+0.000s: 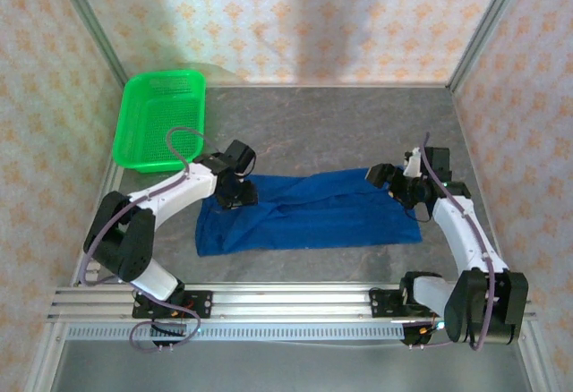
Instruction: Fold and stack the t-shirts
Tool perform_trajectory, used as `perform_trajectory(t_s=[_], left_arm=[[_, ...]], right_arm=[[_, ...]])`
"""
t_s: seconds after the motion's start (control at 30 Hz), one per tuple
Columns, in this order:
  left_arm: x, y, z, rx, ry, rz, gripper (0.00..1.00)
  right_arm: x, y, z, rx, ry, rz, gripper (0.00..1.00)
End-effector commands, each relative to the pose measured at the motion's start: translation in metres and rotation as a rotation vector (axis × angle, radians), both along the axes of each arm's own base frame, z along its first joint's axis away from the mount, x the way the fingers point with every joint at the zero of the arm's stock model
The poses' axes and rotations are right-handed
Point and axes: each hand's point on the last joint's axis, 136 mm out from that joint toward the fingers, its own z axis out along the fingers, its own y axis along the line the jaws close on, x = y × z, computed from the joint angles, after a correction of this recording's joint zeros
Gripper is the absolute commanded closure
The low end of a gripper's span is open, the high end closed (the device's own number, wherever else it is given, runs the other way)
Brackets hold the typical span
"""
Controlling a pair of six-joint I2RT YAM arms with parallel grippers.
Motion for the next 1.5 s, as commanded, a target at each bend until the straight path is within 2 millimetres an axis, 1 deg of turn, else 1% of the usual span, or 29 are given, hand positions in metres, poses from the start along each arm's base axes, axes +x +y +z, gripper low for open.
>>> perform_trajectory(t_s=[0.0, 0.1, 0.17, 0.3, 0.4, 0.5, 0.7, 0.83, 1.13, 1.27, 1.37, 1.4, 1.43, 1.47], left_arm=[[0.016, -0.006, 0.000, -0.009, -0.031, -0.026, 0.55], [0.019, -0.010, -0.006, -0.013, -0.030, -0.053, 0.57], [0.020, -0.009, -0.009, -0.005, -0.027, -0.058, 0.61], [0.017, -0.007, -0.015, 0.005, -0.016, -0.062, 0.67], [0.016, -0.005, -0.015, 0.010, -0.021, -0.064, 0.74], [0.014, -0.010, -0.013, -0.017, -0.031, -0.072, 0.81], [0.002, -0.016, -0.018, -0.032, -0.022, -0.104, 0.91], [-0.008, -0.021, -0.015, -0.055, -0.031, -0.119, 0.94], [-0.031, -0.031, 0.001, -0.070, -0.121, -0.203, 0.97], [-0.046, -0.040, 0.000, -0.089, -0.121, -0.259, 0.97], [-0.061, -0.053, -0.002, -0.104, -0.111, -0.333, 0.95], [-0.066, -0.058, -0.002, -0.113, -0.106, -0.358, 0.93], [-0.071, -0.061, -0.003, -0.119, -0.102, -0.381, 0.91], [-0.074, -0.065, -0.001, -0.128, -0.106, -0.402, 0.88]], right_arm=[[0.006, 0.005, 0.018, 0.003, -0.063, 0.030, 0.11], [0.007, 0.005, 0.019, 0.002, -0.066, 0.029, 0.11], [0.007, 0.005, 0.020, -0.001, -0.067, 0.030, 0.10], [0.010, 0.005, 0.021, -0.002, -0.074, 0.024, 0.10], [0.012, 0.004, 0.021, -0.002, -0.076, 0.016, 0.10], [0.016, 0.003, 0.021, 0.001, -0.078, 0.010, 0.10], [0.024, 0.002, 0.024, 0.000, -0.090, -0.003, 0.10], [0.028, 0.001, 0.024, -0.005, -0.090, -0.006, 0.09], [0.033, 0.000, 0.023, -0.011, -0.089, -0.023, 0.09], [0.034, -0.001, 0.019, -0.016, -0.076, -0.028, 0.08], [0.035, -0.001, 0.020, -0.015, -0.081, -0.029, 0.07], [0.035, -0.001, 0.021, -0.015, -0.081, -0.029, 0.05], [0.036, -0.001, 0.015, -0.015, -0.060, -0.028, 0.04], [0.036, -0.002, 0.014, -0.016, -0.057, -0.030, 0.04]])
